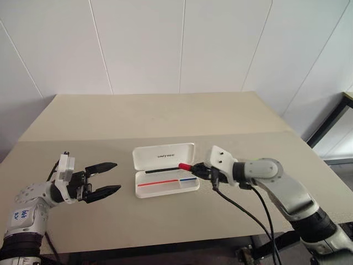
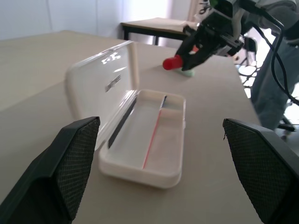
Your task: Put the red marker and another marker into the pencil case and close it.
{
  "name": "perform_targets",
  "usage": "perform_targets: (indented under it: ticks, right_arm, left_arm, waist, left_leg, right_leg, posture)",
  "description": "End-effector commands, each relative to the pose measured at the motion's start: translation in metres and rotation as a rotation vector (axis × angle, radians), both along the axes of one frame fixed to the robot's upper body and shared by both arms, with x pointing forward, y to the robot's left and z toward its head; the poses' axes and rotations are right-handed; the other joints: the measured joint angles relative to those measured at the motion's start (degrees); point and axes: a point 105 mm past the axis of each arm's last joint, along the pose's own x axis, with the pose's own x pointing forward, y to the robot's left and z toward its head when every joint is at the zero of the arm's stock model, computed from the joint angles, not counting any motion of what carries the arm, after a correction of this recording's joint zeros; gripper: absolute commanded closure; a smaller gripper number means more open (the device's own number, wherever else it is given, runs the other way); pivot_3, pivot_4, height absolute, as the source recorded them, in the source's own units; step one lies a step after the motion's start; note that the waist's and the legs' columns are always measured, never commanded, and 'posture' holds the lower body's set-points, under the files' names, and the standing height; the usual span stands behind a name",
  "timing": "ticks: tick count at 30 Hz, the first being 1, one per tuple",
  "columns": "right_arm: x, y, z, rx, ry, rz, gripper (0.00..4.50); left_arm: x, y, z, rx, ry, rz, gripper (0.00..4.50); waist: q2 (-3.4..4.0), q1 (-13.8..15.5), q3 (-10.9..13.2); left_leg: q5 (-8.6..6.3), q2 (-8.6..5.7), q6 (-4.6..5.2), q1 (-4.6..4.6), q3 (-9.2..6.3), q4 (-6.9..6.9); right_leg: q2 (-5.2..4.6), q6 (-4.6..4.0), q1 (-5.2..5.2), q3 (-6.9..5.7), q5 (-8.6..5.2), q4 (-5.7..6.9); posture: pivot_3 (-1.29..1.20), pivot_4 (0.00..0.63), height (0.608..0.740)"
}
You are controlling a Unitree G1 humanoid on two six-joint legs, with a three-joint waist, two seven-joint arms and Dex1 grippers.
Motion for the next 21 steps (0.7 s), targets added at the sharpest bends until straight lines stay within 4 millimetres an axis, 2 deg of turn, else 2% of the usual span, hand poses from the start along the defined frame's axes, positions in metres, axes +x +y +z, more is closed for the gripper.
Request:
perform_targets:
  ticks: [1, 5, 11, 21]
  right_arm:
    - [0.003, 0.021, -0.002, -0.057, -0.094, 0.088, 3.14]
    - [0.003, 0.044, -0.006, -0.066, -0.115, 0.170, 3.14]
    - [0.012, 0.065, -0.008, -0.111, -0.177, 0.225, 3.14]
    - [0.021, 0.082, -0.013, -0.131, -0.200, 0.260, 3.14]
  left_arm:
    - [-0.001, 0.008, 0.012, 0.021, -0.060, 0.027, 0.00]
    - [0.000, 0.008, 0.012, 0.014, -0.070, 0.036, 0.00]
    - [0.000, 0.005, 0.014, 0.009, -0.082, 0.039, 0.00]
    - [-0.002, 0.002, 0.015, 0.003, -0.085, 0.037, 0.00]
  waist:
    - [0.00, 0.0, 0.0]
    - [0.00, 0.2, 0.0]
    - [-0.01, 0.1, 0.0]
    - [0.00, 0.0, 0.0]
  left_leg:
    - [0.00, 0.01, 0.00, 0.00, 0.00, 0.00]
    - [0.01, 0.01, -0.02, -0.04, 0.01, 0.01]
    - [-0.03, 0.00, -0.07, -0.03, 0.01, 0.17]
    - [-0.01, 0.08, -0.14, 0.00, 0.00, 0.14]
  right_leg:
    - [0.01, -0.01, -0.01, 0.00, -0.01, 0.02]
    - [0.00, 0.06, -0.04, -0.02, 0.03, 0.12]
    - [0.00, 0.24, -0.04, -0.04, 0.13, 0.29]
    - [0.05, 0.29, -0.05, -0.08, 0.15, 0.38]
  posture:
    - [0.00, 0.150, 0.740]
    - [0.00, 0.150, 0.740]
    - [0.00, 0.150, 0.740]
    - [0.00, 0.150, 0.740]
